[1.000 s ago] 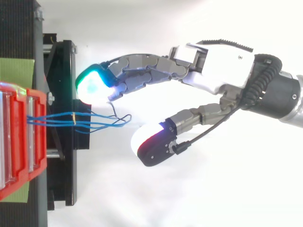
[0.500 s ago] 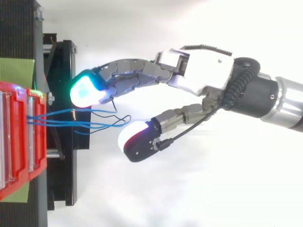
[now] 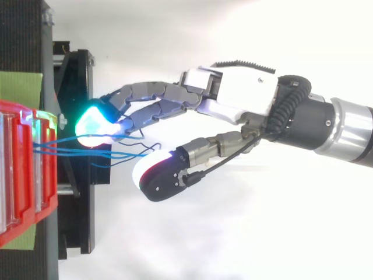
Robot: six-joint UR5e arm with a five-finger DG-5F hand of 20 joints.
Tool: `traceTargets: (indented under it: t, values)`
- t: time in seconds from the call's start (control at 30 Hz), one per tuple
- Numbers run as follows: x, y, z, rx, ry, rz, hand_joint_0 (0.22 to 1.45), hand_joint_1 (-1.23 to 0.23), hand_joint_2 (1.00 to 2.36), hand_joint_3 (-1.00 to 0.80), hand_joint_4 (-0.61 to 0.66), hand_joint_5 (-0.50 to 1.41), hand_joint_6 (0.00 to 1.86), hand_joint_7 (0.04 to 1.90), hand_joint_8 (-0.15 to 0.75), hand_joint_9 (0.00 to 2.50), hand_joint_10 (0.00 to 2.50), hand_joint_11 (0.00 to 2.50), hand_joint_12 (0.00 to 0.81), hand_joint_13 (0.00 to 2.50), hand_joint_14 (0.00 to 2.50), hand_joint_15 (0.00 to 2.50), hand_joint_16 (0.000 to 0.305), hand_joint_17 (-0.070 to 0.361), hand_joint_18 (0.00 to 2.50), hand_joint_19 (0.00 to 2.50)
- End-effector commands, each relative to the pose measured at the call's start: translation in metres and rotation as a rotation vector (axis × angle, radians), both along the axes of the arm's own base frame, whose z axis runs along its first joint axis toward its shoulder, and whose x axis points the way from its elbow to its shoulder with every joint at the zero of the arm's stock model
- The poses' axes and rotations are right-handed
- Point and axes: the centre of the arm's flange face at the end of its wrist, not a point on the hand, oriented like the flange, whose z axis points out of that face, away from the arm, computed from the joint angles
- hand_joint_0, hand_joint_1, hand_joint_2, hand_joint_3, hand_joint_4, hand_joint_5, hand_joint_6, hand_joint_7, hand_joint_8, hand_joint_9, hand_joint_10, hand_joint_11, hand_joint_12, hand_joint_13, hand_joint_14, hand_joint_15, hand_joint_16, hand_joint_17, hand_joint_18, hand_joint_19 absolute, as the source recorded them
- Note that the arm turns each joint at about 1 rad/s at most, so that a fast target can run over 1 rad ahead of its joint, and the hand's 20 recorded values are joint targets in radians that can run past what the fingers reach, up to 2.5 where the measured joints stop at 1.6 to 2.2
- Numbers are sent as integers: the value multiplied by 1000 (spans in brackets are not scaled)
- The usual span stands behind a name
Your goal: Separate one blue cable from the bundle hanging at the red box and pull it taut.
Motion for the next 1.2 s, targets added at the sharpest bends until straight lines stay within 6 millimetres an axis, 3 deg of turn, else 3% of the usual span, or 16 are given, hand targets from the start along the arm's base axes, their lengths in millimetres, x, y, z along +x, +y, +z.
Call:
traceTargets:
  t: [0.0, 0.23, 0.5, 0.77, 1.17]
  values:
    - [-2, -2, 15, 4, 7, 17, 606, -650, 1002, -473, 386, -126, 503, 1037, 340, 488, 2, 79, 367, 598, 9, 258, 43, 96, 494, 307]
    - [-14, 2, 38, -11, 68, 29, 639, -741, 1009, -376, 260, -108, 505, 1333, 342, 500, 3, 113, 371, 616, 11, 264, 43, 96, 530, 312]
    - [-17, 3, 39, -16, 101, 30, 637, -737, 1008, -390, 255, -131, 604, 1188, 342, 503, 3, 127, 371, 625, 10, 271, 43, 96, 537, 320]
    - [-7, -5, 60, -6, 72, 20, 635, -683, 1008, -396, 260, -130, 650, 1143, 356, 564, 5, 175, 369, 657, 10, 287, 42, 94, 566, 335]
    - [-7, -5, 60, 2, 77, 19, 634, -734, 1017, -217, 207, -201, 873, 1029, 358, 577, 8, 313, 377, 674, 12, 329, 43, 96, 581, 348]
